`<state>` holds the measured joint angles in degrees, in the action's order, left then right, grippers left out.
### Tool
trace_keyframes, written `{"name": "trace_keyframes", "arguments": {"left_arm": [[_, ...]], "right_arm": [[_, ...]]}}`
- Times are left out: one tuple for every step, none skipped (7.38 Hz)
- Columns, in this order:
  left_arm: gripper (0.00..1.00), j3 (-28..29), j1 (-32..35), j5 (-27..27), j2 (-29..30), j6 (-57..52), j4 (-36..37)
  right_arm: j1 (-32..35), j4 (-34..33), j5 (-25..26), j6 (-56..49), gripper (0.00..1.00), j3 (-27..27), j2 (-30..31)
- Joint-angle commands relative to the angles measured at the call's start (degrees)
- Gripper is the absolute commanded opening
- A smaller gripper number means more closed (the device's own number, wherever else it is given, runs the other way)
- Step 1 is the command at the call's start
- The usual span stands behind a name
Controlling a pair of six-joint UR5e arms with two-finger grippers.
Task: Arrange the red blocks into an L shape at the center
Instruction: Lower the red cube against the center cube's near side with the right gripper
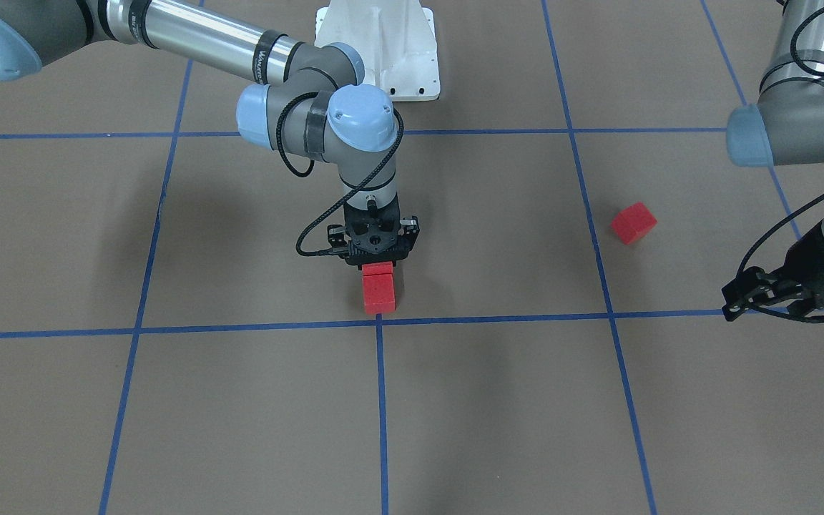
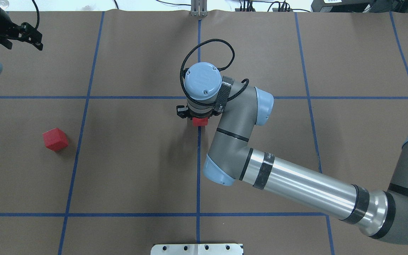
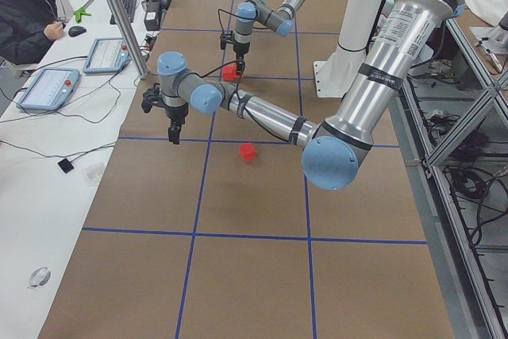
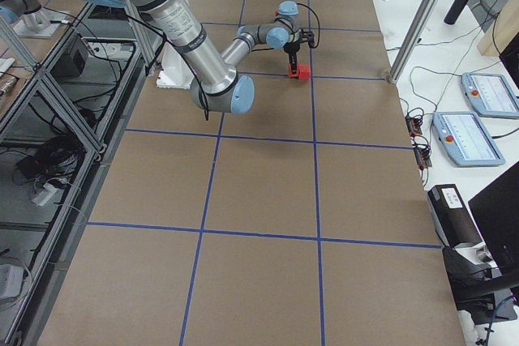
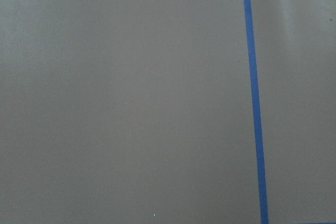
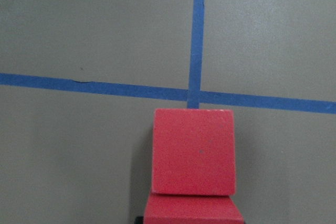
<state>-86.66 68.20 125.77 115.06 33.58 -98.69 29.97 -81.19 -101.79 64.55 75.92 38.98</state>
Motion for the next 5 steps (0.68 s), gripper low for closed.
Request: {"name": "trace_keyframes", "arguments": {"left_arm": [[1.00, 0.00, 0.00, 0.00, -0.01, 0.08, -0.01], [1.00, 0.00, 0.00, 0.00, -0.01, 0.08, -0.01], [1.00, 0.00, 0.00, 0.00, -0.01, 0.08, -0.01], [1.00, 0.00, 0.00, 0.00, -0.01, 0.08, -0.01], [1.00, 0.00, 0.00, 0.00, 0.08, 0.08, -0.01]], "right_arm": [[-0.09, 0.15, 0.01, 0.05, 0.29, -0.07, 0.05], [0.00, 0.15, 0.01, 0.05, 0.30, -0.07, 0.05], [0.00, 0.07, 0.27, 0.05, 0.31, -0.07, 0.05], [0.00, 0.06, 0.36, 0.05, 0.32, -0.07, 0.05], [0.00, 0.06, 0.37, 0.05, 0.33, -0.16, 0.13]]}}
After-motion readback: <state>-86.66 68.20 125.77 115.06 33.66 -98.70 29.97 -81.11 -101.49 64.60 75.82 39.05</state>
